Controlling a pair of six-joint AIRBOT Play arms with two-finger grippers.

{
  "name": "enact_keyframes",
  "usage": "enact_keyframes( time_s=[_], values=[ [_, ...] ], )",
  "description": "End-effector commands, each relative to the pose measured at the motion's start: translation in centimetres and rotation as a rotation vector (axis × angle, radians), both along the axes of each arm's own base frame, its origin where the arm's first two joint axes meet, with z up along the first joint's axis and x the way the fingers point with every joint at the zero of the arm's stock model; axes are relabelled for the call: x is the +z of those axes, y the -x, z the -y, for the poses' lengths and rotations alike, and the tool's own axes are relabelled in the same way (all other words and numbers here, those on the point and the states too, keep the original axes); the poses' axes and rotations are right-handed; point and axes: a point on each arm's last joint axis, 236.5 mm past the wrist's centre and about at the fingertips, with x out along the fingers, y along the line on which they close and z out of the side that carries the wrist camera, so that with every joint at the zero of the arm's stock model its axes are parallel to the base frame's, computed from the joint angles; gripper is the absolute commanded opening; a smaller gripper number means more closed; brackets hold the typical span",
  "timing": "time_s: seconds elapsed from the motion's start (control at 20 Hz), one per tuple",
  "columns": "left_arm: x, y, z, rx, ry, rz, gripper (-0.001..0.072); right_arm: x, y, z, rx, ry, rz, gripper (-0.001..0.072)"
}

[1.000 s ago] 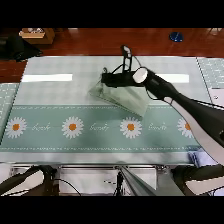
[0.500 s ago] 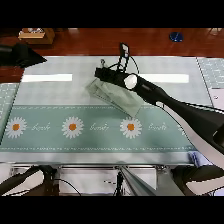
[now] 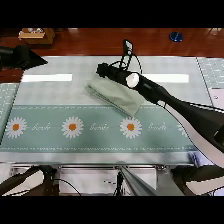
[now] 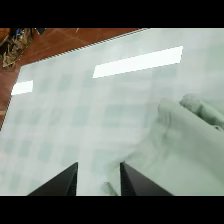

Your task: Fold the shirts.

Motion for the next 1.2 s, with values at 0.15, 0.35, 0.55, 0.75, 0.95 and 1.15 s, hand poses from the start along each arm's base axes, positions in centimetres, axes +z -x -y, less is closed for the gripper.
enact_keyframes(
  time_s=[0.15,0.35,0.55,0.75,0.95,1.15],
  values=[
    [0.0,0.1,0.0,-0.001,-0.001,0.000,0.0015,4.5,-0.9,5.2,0.021,0.093,0.072,0.0365],
    [0.0,0.0,0.0,-0.001,-0.001,0.000,0.0016,1.2,2.6,21.6,0.079,0.597,-0.161,0.0364],
    [0.0,0.0,0.0,-0.001,-0.001,0.000,0.0017,-5.3,12.0,41.2,-0.167,0.896,-0.684,0.0355],
    [0.0,0.0,0.0,-0.001,-0.001,-0.001,0.0019,-12.2,15.0,34.2,-0.170,0.231,-0.757,0.0590],
    [0.0,0.0,0.0,-0.001,0.000,-0.002,0.0051,-12.0,12.0,29.0,-0.235,-0.101,-0.608,0.0589],
    [-0.1,0.0,0.0,-0.001,0.000,-0.002,0.0059,-13.8,11.2,24.7,-0.213,-0.138,-0.616,0.0583]
  ],
)
